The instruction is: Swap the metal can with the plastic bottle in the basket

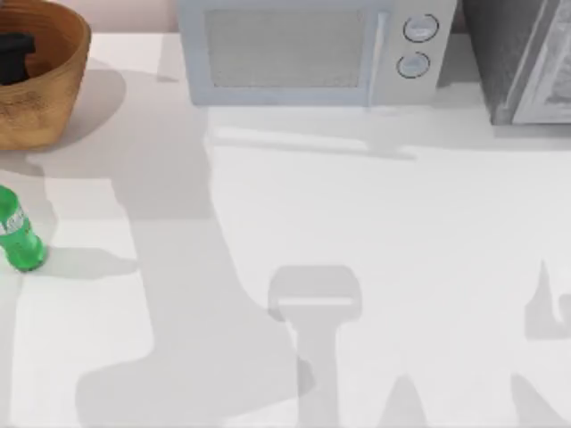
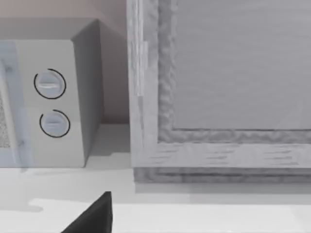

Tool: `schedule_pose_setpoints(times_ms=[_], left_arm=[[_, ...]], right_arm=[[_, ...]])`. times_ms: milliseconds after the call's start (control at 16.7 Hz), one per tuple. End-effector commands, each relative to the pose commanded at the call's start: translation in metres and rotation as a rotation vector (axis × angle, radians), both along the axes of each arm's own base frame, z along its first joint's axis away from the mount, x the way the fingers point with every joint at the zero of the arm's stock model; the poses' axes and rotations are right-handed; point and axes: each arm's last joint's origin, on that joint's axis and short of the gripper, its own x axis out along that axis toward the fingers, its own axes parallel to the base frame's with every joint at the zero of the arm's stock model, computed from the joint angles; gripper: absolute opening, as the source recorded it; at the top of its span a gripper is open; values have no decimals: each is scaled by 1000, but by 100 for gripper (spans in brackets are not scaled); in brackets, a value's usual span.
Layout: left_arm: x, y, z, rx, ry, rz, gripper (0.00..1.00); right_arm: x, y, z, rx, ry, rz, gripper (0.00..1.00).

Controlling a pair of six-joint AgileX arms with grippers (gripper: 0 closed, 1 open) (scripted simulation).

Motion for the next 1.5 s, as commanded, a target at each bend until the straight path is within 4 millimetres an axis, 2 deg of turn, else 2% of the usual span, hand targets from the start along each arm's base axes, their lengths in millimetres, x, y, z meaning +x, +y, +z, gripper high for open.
schedule_pose_setpoints(times_ms=[360,420,840,900,1080,1260,1380,1500], left_arm=[[0,0,0,0,0,0,2],[0,0,0,0,0,0,0],[0,0,0,0,0,0,0],[-1,-4,22,1,-38,-7,0],[-3,-3,25,3,-37,1,0],[-11,-2,45,18,-60,25,0],[-21,-4,66,35,-95,42,0],[-37,-7,95,56,-149,63,0]], right_arm=[[0,0,0,0,0,0,100],[0,0,0,0,0,0,100],[0,0,0,0,0,0,100],[0,0,0,0,0,0,100],[0,0,0,0,0,0,100],[0,0,0,0,0,0,100],[0,0,0,0,0,0,100],[0,0,0,0,0,0,100]])
